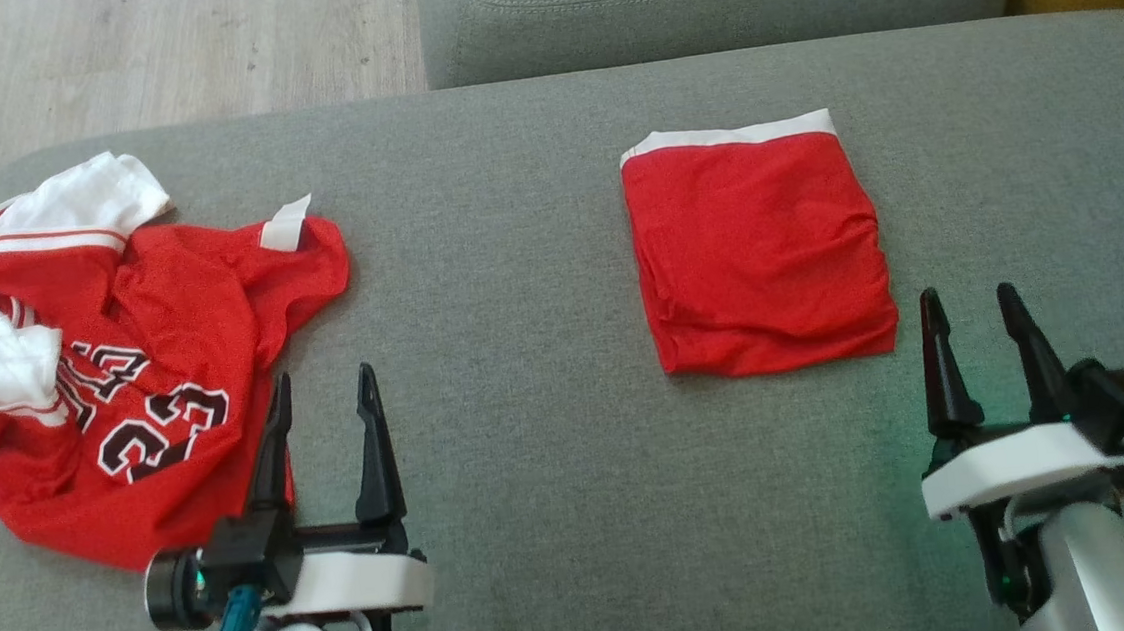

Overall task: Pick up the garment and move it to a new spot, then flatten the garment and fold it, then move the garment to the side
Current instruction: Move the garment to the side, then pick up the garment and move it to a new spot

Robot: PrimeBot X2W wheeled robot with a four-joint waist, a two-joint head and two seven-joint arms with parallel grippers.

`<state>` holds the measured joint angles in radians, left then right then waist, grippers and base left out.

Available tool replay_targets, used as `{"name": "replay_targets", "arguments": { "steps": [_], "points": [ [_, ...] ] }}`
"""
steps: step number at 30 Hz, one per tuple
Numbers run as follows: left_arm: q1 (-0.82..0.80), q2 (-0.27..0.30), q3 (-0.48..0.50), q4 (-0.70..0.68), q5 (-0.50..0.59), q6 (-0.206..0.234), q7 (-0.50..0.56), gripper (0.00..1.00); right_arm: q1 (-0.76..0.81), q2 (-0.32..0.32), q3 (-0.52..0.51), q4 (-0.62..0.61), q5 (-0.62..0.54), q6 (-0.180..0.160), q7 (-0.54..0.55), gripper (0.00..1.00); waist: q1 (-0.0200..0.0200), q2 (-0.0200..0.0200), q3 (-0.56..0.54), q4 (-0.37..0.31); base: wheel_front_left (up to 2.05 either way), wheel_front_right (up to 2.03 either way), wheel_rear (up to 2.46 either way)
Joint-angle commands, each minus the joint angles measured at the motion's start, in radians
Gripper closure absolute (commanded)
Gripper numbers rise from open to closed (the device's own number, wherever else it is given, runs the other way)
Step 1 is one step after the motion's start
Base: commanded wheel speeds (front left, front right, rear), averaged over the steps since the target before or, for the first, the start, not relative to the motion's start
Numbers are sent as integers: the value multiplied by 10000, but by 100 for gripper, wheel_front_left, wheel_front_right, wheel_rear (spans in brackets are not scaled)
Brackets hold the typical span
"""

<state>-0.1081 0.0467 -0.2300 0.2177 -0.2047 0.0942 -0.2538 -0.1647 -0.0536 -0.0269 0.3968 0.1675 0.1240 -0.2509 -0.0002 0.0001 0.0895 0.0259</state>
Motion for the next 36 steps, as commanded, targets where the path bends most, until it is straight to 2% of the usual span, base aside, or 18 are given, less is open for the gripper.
{"name": "replay_targets", "arguments": {
  "steps": [1,10,15,20,26,30,31,32,33,36],
  "points": [
    [-131,36,378,-263,67,58,-80,0,-114,34,315,-432,82,67,-108,0,2,-1,-11,-1,0,0,0],
    [-165,36,388,-230,120,29,-80,0,9,34,389,-648,109,67,-100,0,2,-1,97,159,0,0,0],
    [-506,36,253,-337,150,-1,-80,0,-1115,34,165,-157,59,67,601,0,2,-1,820,404,0,0,0],
    [-886,36,63,-267,167,-89,-80,0,-2677,34,-610,1470,685,67,1630,0,2,-1,1395,764,0,0,0],
    [-1206,36,-138,-222,69,-90,-80,0,-4261,34,-1510,3659,314,67,2066,0,2,-1,1817,1159,0,0,0],
    [-1325,35,-217,-196,25,-58,-80,0,-4911,34,-1617,4899,-309,67,2346,0,2,-1,1904,1285,0,0,0],
    [-1342,35,-218,-191,22,-47,-80,0,-5016,34,-1539,5114,-599,67,2403,38,2,-1,1909,1295,0,0,0],
    [-1359,35,-210,-184,22,-36,-80,0,-5116,34,-1471,5279,-808,67,2413,93,2,-1,1908,1296,0,0,0],
    [-1371,35,-192,-176,25,-24,-80,0,-5200,34,-1392,5419,-984,67,2427,100,2,-1,1896,1283,0,0,0],
    [-1361,35,-110,-161,45,15,-80,0,-5374,-120,-1196,5587,-1740,67,2366,100,2,-1,1814,1181,0,0,0]
  ]
}}
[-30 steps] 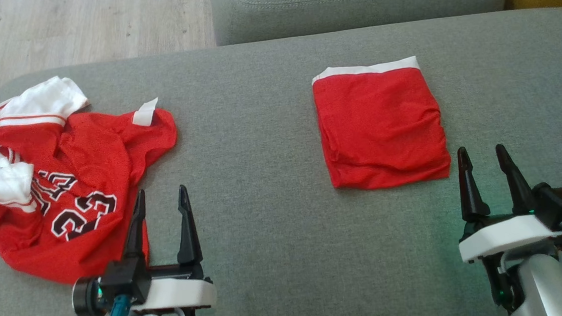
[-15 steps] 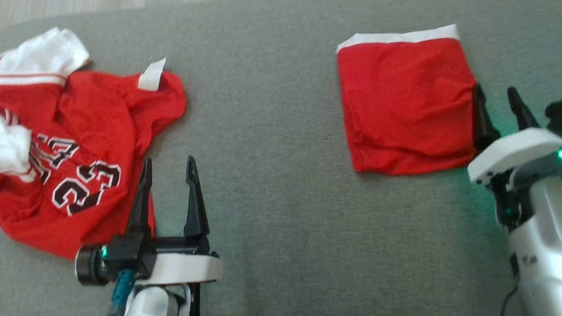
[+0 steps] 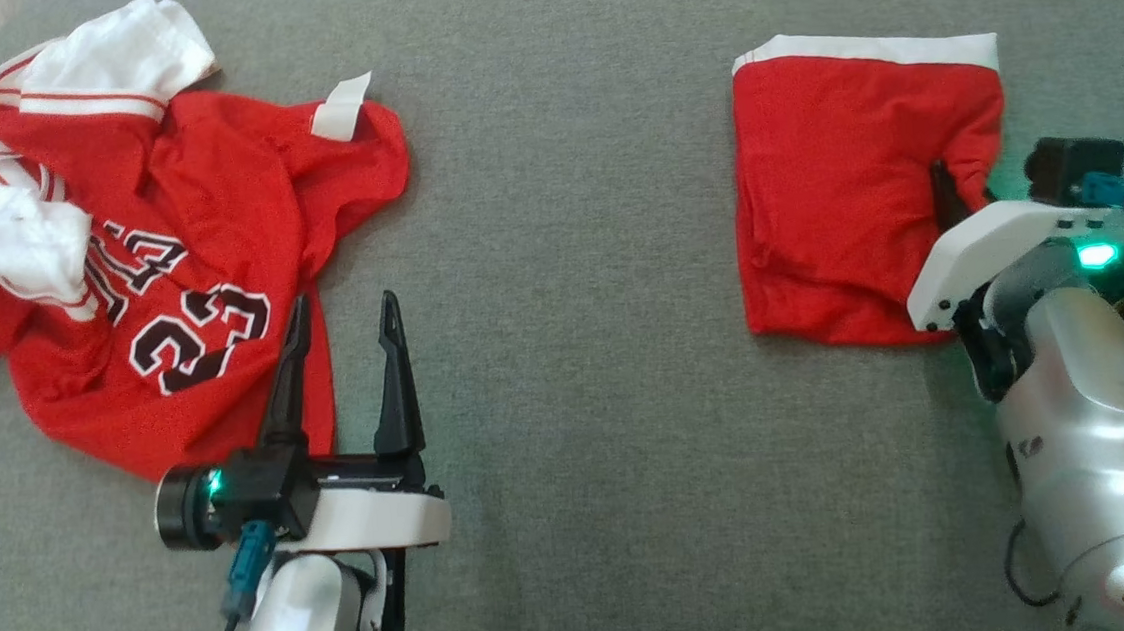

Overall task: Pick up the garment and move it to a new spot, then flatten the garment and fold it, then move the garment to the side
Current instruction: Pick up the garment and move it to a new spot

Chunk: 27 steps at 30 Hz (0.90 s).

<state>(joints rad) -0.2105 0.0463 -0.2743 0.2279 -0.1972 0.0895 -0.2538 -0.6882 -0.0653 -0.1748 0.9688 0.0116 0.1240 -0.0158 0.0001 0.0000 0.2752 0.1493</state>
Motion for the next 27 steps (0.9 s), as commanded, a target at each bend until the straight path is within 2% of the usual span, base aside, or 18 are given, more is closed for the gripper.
{"name": "replay_targets", "arguments": {
  "steps": [1,6,8,15,21,27],
  "points": [
    [-334,39,364,-271,-23,70,-80,0,-198,-111,373,-116,-403,67,6,100,-1,0,-74,-104,0,0,0],
    [-296,39,438,-314,-11,61,-80,0,-419,-719,779,-119,-876,67,118,100,-1,0,-187,-312,0,0,0],
    [-279,39,465,-331,-4,55,-80,0,-462,-1164,1046,-151,-997,67,253,100,-1,0,-223,-400,0,0,0],
    [-284,39,590,-471,28,29,-80,0,-336,-3344,1715,-139,-1393,67,855,100,-1,0,-107,-580,0,0,0],
    [-418,39,634,-551,99,-65,-80,0,-337,-4926,1607,-16,-1784,67,877,100,-1,0,190,-531,0,0,0],
    [-457,39,765,-583,150,-120,-80,0,-439,-5460,1144,60,-2072,67,753,100,-1,0,396,-478,0,0,0]
  ]
}}
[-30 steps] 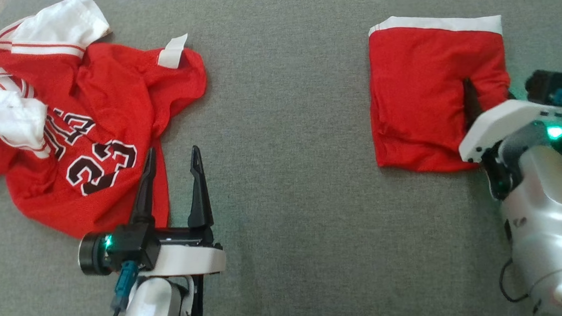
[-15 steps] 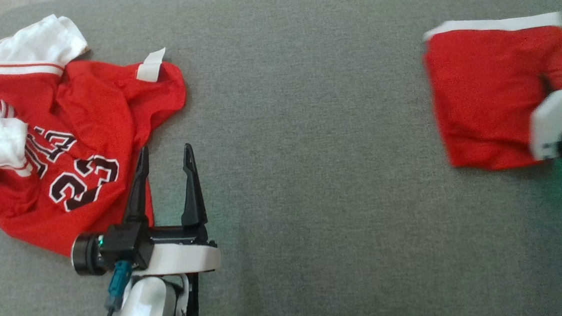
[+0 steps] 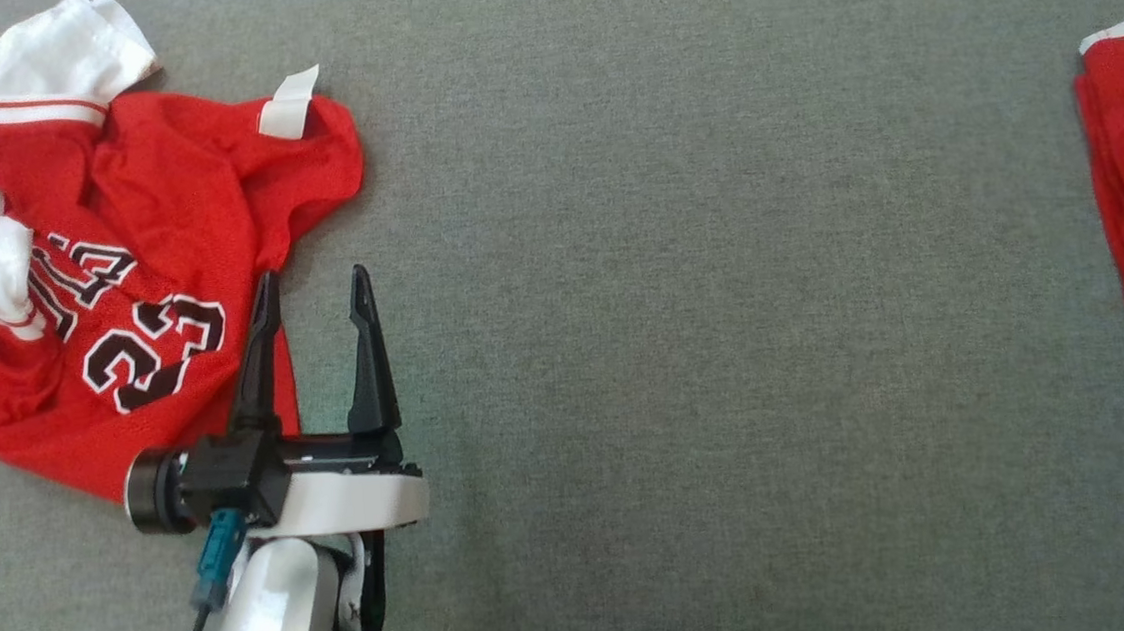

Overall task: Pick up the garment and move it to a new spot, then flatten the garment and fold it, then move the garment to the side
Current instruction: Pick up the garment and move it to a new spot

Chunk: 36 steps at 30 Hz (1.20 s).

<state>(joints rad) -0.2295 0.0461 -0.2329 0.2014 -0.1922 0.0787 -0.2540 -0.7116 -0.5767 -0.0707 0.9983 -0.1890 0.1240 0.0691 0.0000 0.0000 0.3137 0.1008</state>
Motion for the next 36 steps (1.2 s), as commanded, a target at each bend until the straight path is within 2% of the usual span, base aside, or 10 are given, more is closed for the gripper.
{"name": "replay_targets", "arguments": {
  "steps": [1,8,9,17,23,24,30,31,36],
  "points": [
    [-281,41,362,-308,111,-29,-78,0,-221,-366,55,-224,-100,67,-127,100,0,0,39,13,0,0,0],
    [-390,41,363,-247,123,-78,-78,0,-235,-376,-430,-284,-434,67,-461,98,0,0,140,82,0,0,0],
    [-400,41,366,-238,127,-75,-78,0,-224,-346,-568,-354,-527,67,-534,0,0,0,138,85,0,0,0],
    [-342,41,498,-157,128,-35,-78,0,-85,408,-1379,-984,-1172,67,-492,0,0,0,-356,-61,0,0,0],
    [-81,41,766,-230,123,14,-78,0,-171,1743,-1424,-2234,-920,67,-765,0,0,0,-1138,-328,0,0,0],
    [-81,41,766,-230,123,14,-78,0,-171,1743,-1424,-2234,-920,67,-765,0,0,0,-1138,-328,0,0,0],
    [286,41,1130,-364,-4,34,-78,0,80,3612,-1010,-4307,383,67,-1309,0,0,0,-1896,-498,0,0,0],
    [445,41,1229,-373,-75,42,-78,0,308,4236,-968,-5147,1094,67,-1432,0,0,0,-2119,-533,0,0,0],
    [886,41,1300,-320,-54,17,-78,0,1507,5088,-638,-6725,2289,67,-1789,0,0,0,-2611,-568,0,0,0]
  ]
}}
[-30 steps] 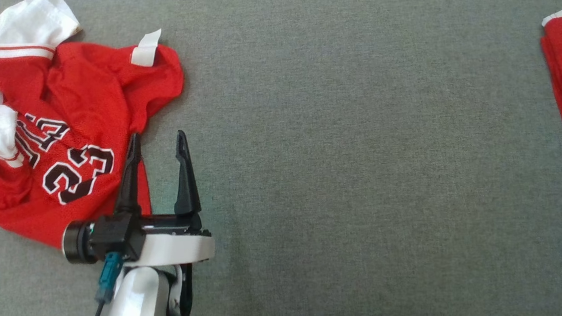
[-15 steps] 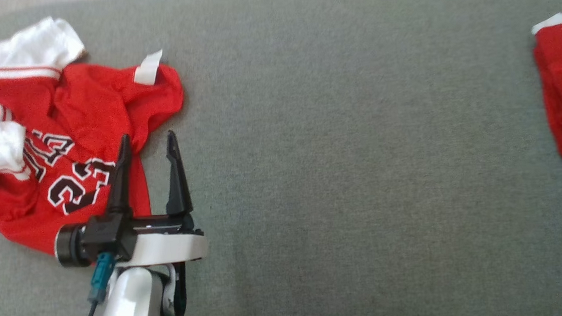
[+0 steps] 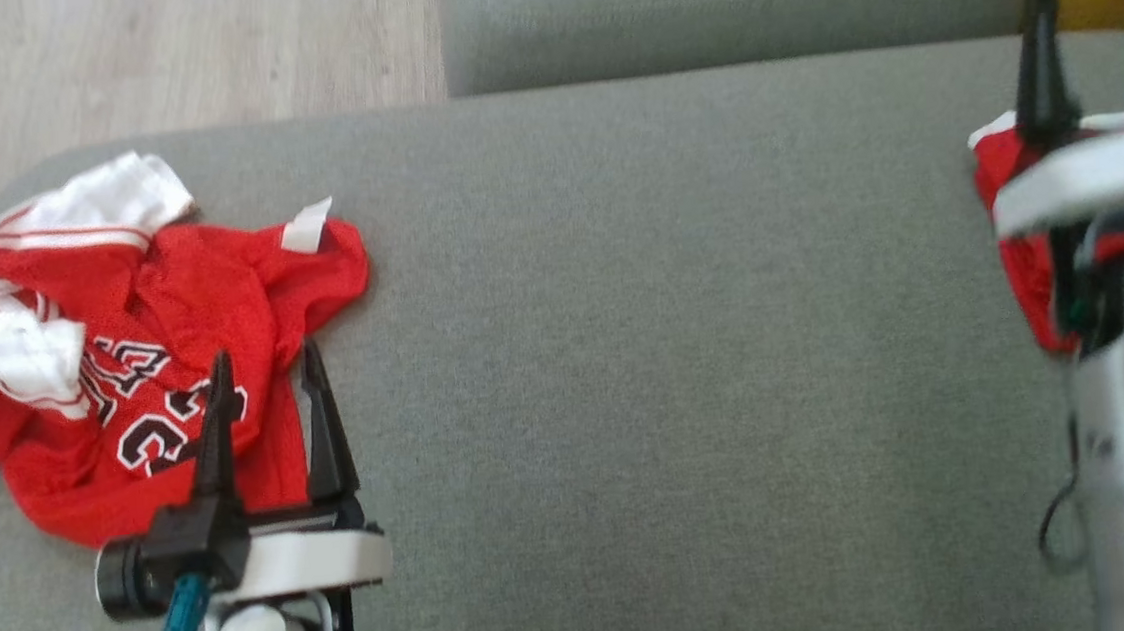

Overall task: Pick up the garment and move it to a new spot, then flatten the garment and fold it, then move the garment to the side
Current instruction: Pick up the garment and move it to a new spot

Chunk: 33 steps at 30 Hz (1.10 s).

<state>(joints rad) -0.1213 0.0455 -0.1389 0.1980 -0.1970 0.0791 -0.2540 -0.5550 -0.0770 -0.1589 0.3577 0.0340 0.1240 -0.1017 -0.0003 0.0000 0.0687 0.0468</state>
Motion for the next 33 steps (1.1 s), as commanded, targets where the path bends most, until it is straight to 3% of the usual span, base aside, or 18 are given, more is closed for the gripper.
{"name": "replay_targets", "arguments": {
  "steps": [1,8,14,18,33],
  "points": [
    [-126,47,373,-316,-33,28,-78,0,278,162,342,-516,207,67,-193,0,3,0,-229,-16,0,0,0],
    [279,47,186,-423,-187,169,-78,0,2766,263,852,-686,1548,67,-1223,0,3,0,-412,163,0,0,0],
    [591,47,35,-433,46,104,-78,0,4470,265,1267,-906,1776,67,-1580,0,3,0,-465,190,0,0,0],
    [757,47,31,-517,124,81,-78,0,5243,266,1344,-1696,1944,67,-1595,0,3,0,-495,154,0,0,0],
    [1012,47,59,-528,96,187,-78,0,5769,267,1500,-2231,2129,67,-1599,0,3,0,-650,85,0,0,0]
  ]
}}
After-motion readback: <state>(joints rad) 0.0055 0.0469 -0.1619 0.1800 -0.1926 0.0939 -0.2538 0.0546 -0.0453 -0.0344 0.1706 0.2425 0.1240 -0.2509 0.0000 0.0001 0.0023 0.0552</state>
